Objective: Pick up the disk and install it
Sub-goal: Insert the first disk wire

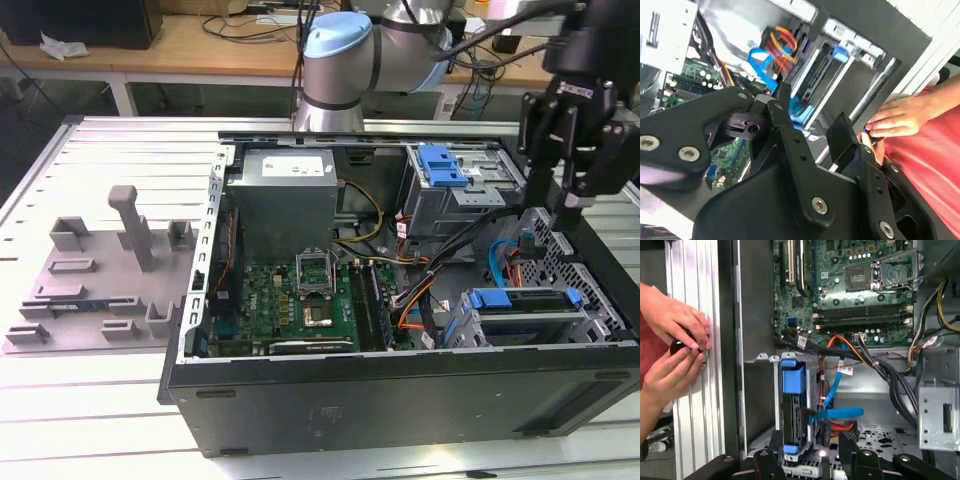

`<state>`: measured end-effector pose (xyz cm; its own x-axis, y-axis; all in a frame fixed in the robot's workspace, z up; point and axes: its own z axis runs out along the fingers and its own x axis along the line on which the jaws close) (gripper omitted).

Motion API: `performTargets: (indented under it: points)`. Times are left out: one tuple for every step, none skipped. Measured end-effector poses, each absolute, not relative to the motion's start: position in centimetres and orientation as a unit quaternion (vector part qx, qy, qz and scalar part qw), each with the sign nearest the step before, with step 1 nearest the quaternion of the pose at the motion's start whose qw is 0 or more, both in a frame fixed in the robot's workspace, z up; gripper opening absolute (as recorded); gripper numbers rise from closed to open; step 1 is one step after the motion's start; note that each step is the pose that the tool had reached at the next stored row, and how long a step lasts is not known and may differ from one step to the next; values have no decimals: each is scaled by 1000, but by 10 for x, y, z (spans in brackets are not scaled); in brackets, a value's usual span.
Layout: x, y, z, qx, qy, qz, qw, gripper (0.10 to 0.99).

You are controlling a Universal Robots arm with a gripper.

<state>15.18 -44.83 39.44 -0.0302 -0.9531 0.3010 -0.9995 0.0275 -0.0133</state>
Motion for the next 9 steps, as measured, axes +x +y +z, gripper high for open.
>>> performTargets:
  points:
    - [154,-448,394,687,-710,115,109,561]
    - [155,-448,394,683,-711,121,115,561]
    - [155,-448,393,679,-713,125,121,561]
    - [155,-448,391,676,-716,125,122,561]
    - [156,-448,390,674,-718,125,122,561]
    - [156,-448,386,667,-724,124,123,561]
    - [156,-448,382,659,-732,122,124,561]
    - [159,-448,379,656,-735,122,125,561]
    - [161,-448,378,655,-735,122,125,561]
